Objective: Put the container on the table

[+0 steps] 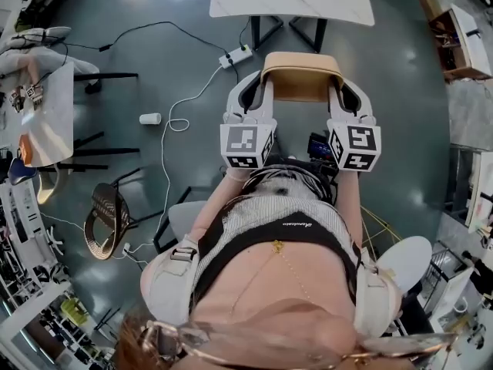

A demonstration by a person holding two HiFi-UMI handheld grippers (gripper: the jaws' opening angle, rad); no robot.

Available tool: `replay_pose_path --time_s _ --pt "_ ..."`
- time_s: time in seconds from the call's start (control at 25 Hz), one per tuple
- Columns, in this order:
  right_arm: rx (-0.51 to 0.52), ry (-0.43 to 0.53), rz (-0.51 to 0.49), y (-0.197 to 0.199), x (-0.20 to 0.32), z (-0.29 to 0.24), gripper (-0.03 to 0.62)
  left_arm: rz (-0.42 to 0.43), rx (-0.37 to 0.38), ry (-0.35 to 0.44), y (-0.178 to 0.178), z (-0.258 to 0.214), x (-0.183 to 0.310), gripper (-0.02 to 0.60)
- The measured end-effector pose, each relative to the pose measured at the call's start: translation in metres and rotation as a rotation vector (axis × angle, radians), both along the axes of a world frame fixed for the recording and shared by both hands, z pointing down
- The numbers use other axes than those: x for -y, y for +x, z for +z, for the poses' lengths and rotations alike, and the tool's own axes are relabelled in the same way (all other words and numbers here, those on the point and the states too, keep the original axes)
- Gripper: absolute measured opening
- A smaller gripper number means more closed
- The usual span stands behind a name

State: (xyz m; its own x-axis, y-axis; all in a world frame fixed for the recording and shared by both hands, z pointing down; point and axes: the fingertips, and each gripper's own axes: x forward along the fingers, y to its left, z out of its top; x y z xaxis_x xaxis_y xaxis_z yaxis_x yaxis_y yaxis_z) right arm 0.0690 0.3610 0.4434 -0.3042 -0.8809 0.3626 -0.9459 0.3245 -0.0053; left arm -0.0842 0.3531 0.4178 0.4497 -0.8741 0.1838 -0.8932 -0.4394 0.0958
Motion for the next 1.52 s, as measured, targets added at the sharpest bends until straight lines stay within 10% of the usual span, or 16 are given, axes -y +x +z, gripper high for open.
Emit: replay_pose_path --time_s 1.52 --pt "0.002 0.001 0.046 -0.046 0.099 0.009 0.066 0.038 -0.009 -0.002 -0.045 0.005 0.102 0.032"
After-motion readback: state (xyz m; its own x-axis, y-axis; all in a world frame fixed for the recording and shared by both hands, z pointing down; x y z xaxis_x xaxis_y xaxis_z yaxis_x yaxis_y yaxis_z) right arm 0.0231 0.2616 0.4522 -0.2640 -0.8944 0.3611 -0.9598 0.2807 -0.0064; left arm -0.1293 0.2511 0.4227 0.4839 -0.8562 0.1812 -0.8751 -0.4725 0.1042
